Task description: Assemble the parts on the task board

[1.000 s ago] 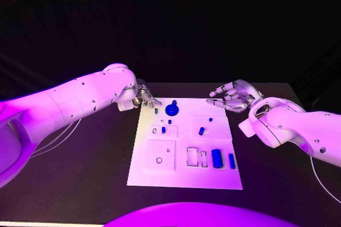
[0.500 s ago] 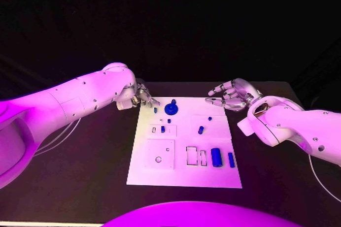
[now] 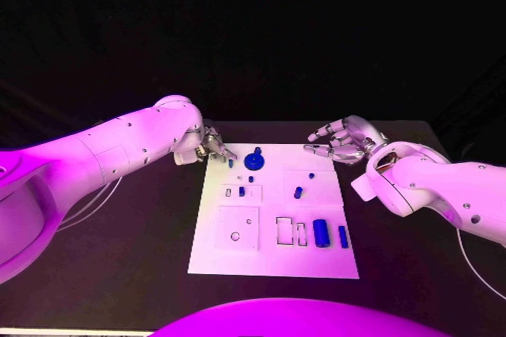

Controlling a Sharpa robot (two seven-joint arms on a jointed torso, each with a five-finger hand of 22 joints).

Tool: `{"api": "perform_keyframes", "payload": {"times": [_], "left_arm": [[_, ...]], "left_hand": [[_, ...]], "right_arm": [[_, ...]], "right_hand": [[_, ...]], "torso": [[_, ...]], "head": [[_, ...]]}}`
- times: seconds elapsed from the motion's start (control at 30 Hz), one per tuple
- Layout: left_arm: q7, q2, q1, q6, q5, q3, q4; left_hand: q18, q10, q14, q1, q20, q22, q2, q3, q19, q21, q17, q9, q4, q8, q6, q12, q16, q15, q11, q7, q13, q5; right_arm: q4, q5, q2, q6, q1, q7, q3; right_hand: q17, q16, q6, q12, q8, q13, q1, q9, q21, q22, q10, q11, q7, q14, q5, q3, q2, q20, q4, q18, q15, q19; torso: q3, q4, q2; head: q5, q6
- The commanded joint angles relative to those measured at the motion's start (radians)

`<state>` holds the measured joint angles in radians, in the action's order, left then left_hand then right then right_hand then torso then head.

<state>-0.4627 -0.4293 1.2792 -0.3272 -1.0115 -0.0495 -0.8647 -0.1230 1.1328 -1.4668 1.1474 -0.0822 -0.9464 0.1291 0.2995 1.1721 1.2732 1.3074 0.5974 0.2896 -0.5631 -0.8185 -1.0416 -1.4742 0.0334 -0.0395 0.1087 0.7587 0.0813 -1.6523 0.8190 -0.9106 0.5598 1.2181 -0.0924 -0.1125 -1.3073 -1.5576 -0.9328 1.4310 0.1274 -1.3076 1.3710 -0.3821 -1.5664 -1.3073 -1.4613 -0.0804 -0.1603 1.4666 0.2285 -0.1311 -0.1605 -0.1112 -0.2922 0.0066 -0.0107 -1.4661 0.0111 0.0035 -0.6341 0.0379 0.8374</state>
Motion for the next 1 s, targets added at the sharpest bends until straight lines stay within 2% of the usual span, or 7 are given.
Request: {"api": "perform_keyframes", "payload": {"times": [0.03, 0.37, 0.57, 0.83, 1.0], "left_arm": [[0.018, 0.006, -0.002, -0.018, 0.011, -0.001, 0.003], [0.021, 0.012, -0.008, -0.006, 0.016, -0.002, 0.008], [0.021, 0.012, -0.009, 0.0, 0.016, -0.002, 0.006], [0.024, 0.011, -0.009, 0.019, 0.03, -0.002, 0.004], [0.03, 0.01, -0.009, 0.03, 0.051, -0.002, 0.002]], "left_hand": [[-0.006, -0.008, -0.045, 0.007, -0.003, 0.0, 0.001, -0.001, -0.001, -0.003, 0.093, -0.001, -0.005, 0.005, -0.004, 0.004, -0.002, -0.01, 0.001, 0.005, 0.0, -0.001], [-0.005, -0.008, -0.045, 0.016, -0.004, -0.004, -0.004, 0.003, 0.001, -0.002, 0.095, -0.004, -0.004, 0.007, -0.006, 0.003, -0.004, -0.01, 0.001, 0.006, 0.001, -0.001], [-0.005, -0.006, -0.045, 0.026, -0.004, -0.006, -0.011, 0.008, 0.002, 0.0, 0.095, -0.006, -0.004, 0.008, -0.009, 0.001, -0.004, -0.01, 0.001, 0.005, 0.001, -0.001], [-0.004, -0.002, -0.046, 0.104, 0.0, -0.015, -0.056, 0.062, 0.006, 0.006, 0.099, -0.012, -0.02, 0.004, -0.032, -0.005, -0.009, -0.003, 0.01, -0.005, 0.002, -0.002], [-0.003, -0.001, -0.047, 0.162, 0.008, -0.02, -0.065, 0.138, 0.008, 0.009, 0.1, 0.0, -0.054, -0.021, -0.037, -0.004, -0.011, 0.006, 0.021, -0.016, -0.003, -0.004]], "right_arm": [[-0.001, 0.004, 0.001, -0.002, -0.001, 0.009, 0.0], [-0.002, 0.004, 0.001, -0.003, 0.0, 0.009, 0.0], [-0.001, 0.004, 0.002, -0.003, 0.0, 0.009, 0.0], [0.0, 0.004, 0.003, -0.004, 0.0, 0.009, 0.0], [0.001, 0.005, 0.004, -0.004, 0.0, 0.009, 0.0]], "right_hand": [[-0.219, 0.004, 0.009, -0.005, 0.004, -0.149, -0.005, 0.001, -0.004, -0.263, 0.002, 0.005, 0.001, 0.094, -0.003, 0.005, 0.001, 0.004, 0.003, -0.007, 0.008, -0.105], [-0.219, 0.004, 0.009, -0.005, 0.005, -0.149, -0.005, 0.001, -0.004, -0.263, 0.002, 0.005, 0.001, 0.094, -0.002, 0.005, 0.002, 0.004, 0.003, -0.007, 0.008, -0.105], [-0.219, 0.004, 0.009, -0.005, 0.005, -0.149, -0.005, 0.001, -0.004, -0.263, 0.002, 0.005, 0.001, 0.094, -0.002, 0.005, 0.002, 0.004, 0.003, -0.007, 0.008, -0.105], [-0.219, 0.004, 0.009, -0.004, 0.006, -0.15, -0.004, 0.001, -0.004, -0.263, 0.002, 0.005, 0.001, 0.094, -0.002, 0.004, 0.003, 0.004, 0.003, -0.007, 0.008, -0.105], [-0.219, 0.004, 0.009, -0.004, 0.006, -0.15, -0.004, 0.001, -0.004, -0.263, 0.002, 0.005, 0.001, 0.094, -0.002, 0.004, 0.003, 0.004, 0.003, -0.007, 0.008, -0.105]], "torso": [[0.0, -0.0001, 0.0], [-0.0001, 0.0008, -0.001], [0.0011, 0.0014, 0.0], [0.0005, -0.0006, 0.0], [0.0008, 0.0001, 0.001]], "head": [[0.0, 0.0], [-0.003, 0.001], [-0.002, 0.003], [-0.001, 0.005], [-0.002, 0.005]]}}
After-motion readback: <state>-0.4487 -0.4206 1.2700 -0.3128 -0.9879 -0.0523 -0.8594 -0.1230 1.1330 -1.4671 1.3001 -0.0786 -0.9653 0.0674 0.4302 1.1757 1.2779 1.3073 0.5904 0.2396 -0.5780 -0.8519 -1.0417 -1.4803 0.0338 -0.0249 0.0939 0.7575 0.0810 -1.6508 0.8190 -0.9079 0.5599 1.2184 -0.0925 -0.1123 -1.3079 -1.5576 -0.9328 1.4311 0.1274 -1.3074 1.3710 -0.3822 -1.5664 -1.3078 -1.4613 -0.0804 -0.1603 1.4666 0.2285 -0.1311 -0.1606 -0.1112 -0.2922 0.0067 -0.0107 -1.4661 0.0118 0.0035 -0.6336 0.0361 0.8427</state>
